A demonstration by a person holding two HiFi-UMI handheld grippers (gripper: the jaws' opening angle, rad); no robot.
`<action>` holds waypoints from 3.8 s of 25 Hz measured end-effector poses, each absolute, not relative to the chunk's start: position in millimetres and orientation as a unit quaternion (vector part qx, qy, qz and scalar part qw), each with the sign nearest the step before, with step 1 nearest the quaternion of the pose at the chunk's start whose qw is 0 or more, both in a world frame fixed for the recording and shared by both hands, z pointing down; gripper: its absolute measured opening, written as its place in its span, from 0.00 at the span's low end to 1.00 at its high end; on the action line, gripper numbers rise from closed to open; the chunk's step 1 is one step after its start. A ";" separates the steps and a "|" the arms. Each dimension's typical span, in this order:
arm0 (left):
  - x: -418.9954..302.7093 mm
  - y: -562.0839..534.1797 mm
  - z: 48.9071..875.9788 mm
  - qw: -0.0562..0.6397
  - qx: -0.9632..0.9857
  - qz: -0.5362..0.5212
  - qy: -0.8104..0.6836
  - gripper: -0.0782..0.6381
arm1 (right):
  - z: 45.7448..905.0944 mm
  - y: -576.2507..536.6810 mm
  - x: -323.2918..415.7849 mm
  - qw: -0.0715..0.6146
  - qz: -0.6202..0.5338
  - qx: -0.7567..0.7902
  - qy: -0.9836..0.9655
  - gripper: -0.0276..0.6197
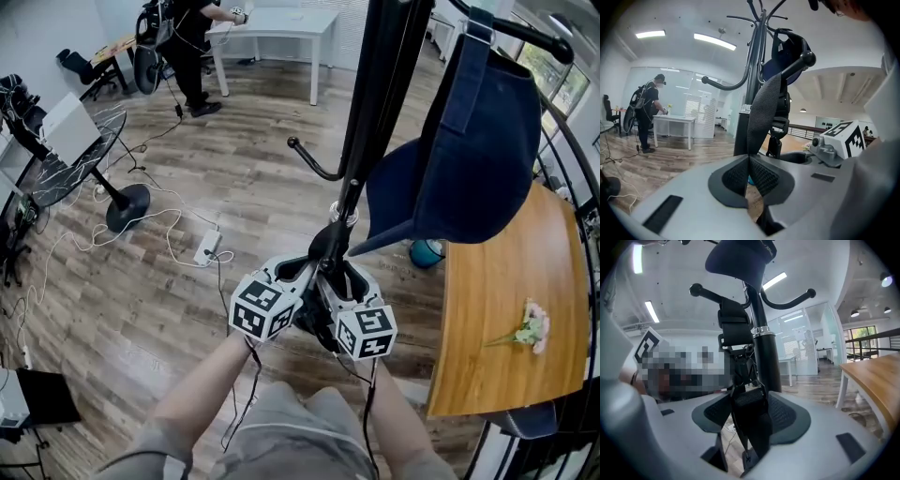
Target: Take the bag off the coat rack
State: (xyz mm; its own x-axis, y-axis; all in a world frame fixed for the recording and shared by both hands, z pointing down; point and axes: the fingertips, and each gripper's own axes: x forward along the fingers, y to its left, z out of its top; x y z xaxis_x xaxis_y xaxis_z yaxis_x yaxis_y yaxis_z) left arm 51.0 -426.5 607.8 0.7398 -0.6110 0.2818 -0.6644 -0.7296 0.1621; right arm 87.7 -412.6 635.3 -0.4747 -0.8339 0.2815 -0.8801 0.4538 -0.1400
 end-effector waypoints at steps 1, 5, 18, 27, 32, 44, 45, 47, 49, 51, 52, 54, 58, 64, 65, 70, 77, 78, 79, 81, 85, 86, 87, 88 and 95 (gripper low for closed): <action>49.7 -425.7 607.1 0.126 0.923 0.106 -0.348 0.13 | 634.5 -414.3 87.1 0.090 0.126 0.507 -0.848 0.43; 41.7 -422.4 603.3 0.116 0.919 0.108 -0.360 0.13 | 630.0 -415.1 86.4 0.093 0.115 0.510 -0.848 0.39; -2.2 -412.1 528.1 0.128 0.914 0.055 -0.381 0.13 | 553.9 -392.8 87.8 0.056 0.126 0.495 -0.858 0.39; -41.7 -387.6 476.1 0.158 0.897 0.034 -0.412 0.13 | 503.4 -354.8 56.0 0.080 0.126 0.440 -0.886 0.38; -59.9 -366.5 450.3 0.158 0.888 0.020 -0.432 0.13 | 484.7 -337.9 45.4 0.069 0.153 0.417 -0.893 0.38; -151.8 -308.9 383.0 0.147 0.848 -0.020 -0.509 0.13 | 415.3 -299.5 -22.2 0.052 0.143 0.344 -0.927 0.38; -159.4 -302.7 374.8 0.141 0.845 -0.023 -0.515 0.13 | 407.1 -296.3 -27.8 0.048 0.140 0.337 -0.930 0.38; -174.4 -290.2 357.3 0.125 0.842 -0.026 -0.524 0.13 | 390.5 -291.1 -40.7 0.045 0.128 0.323 -0.937 0.38; -188.3 -277.8 338.8 0.105 0.838 -0.021 -0.534 0.13 | 374.0 -286.5 -54.5 0.046 0.113 0.307 -0.944 0.38; -202.8 -267.5 320.1 0.084 0.831 -0.016 -0.550 0.13 | 356.3 -283.6 -69.0 0.044 0.095 0.287 -0.952 0.38; -210.2 -262.6 311.5 0.074 0.826 -0.014 -0.558 0.13 | 347.7 -282.0 -76.5 0.041 0.088 0.276 -0.956 0.38; -223.9 -252.1 297.8 0.059 0.817 -0.012 -0.574 0.13 | 333.7 -276.8 -90.4 0.034 0.077 0.254 -0.963 0.38; -245.3 -231.3 277.8 0.039 0.799 -0.015 -0.600 0.13 | 314.1 -263.4 -111.7 0.023 0.065 0.217 -0.974 0.38; -268.6 -195.4 266.3 0.029 0.773 -0.018 -0.633 0.13 | 300.7 -242.5 -139.5 0.018 0.057 0.164 -0.985 0.38; -272.0 -189.1 266.4 0.029 0.769 -0.017 -0.638 0.13 | 300.7 -238.6 -143.8 0.020 0.056 0.156 -0.986 0.37; -282.3 -160.8 277.3 0.041 0.752 -0.011 -0.657 0.13 | 310.1 -220.9 -158.8 0.036 0.055 0.120 -0.991 0.37; -293.4 -126.7 301.4 0.064 0.735 0.002 -0.675 0.13 | 332.8 -195.2 -178.3 0.067 0.057 0.080 -0.993 0.37; -293.1 -123.3 304.7 0.067 0.734 0.004 -0.676 0.13 | 336.2 -192.0 -179.4 0.072 0.057 0.076 -0.993 0.37; -292.2 -120.4 308.1 0.072 0.732 0.006 -0.677 0.13 | 339.8 -189.7 -179.8 0.077 0.058 0.072 -0.993 0.37; -288.7 -116.3 315.2 0.081 0.730 0.007 -0.679 0.13 | 347.3 -187.3 -179.0 0.085 0.059 0.067 -0.992 0.37; -284.3 -114.0 325.1 0.092 0.728 0.009 -0.679 0.13 | 357.5 -186.1 -177.2 0.097 0.062 0.064 -0.991 0.37; -284.2 -113.2 325.9 0.094 0.728 0.009 -0.679 0.13 | 358.4 -185.3 -177.2 0.099 0.062 0.064 -0.991 0.37; -284.2 -112.2 326.5 0.095 0.728 0.009 -0.679 0.13 | 359.0 -184.4 -177.0 0.100 0.062 0.064 -0.991 0.37; -284.3 -111.4 326.9 0.096 0.728 0.009 -0.679 0.13 | 359.3 -183.7 -176.7 0.101 0.062 0.064 -0.991 0.37; -280.7 -113.8 327.2 0.096 0.729 0.010 -0.677 0.13 | 357.9 -183.6 -171.2 0.095 0.062 0.071 -0.991 0.37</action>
